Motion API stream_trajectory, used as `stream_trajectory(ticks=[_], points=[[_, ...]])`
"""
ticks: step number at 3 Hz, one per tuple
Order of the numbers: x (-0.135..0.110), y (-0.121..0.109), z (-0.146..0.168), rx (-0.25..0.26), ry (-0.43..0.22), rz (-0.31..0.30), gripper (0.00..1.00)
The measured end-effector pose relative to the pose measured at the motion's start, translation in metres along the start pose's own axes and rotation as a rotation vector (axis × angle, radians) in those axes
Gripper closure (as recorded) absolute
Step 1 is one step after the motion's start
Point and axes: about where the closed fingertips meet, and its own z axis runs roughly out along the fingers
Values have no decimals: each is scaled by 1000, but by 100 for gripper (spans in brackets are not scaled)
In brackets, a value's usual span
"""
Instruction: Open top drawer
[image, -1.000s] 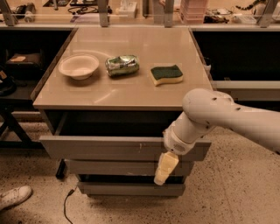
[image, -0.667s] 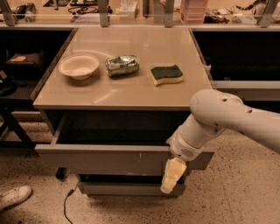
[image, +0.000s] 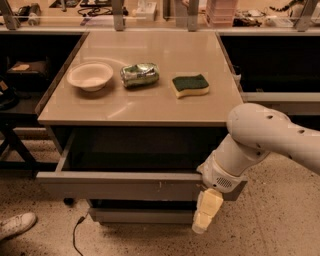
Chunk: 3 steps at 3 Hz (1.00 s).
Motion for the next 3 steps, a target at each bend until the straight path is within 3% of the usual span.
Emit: stream_trajectory(ticks=[2,3], points=[[-6,1,-2,-18,30,-14,0],[7,20,-12,-63,67,4,0]])
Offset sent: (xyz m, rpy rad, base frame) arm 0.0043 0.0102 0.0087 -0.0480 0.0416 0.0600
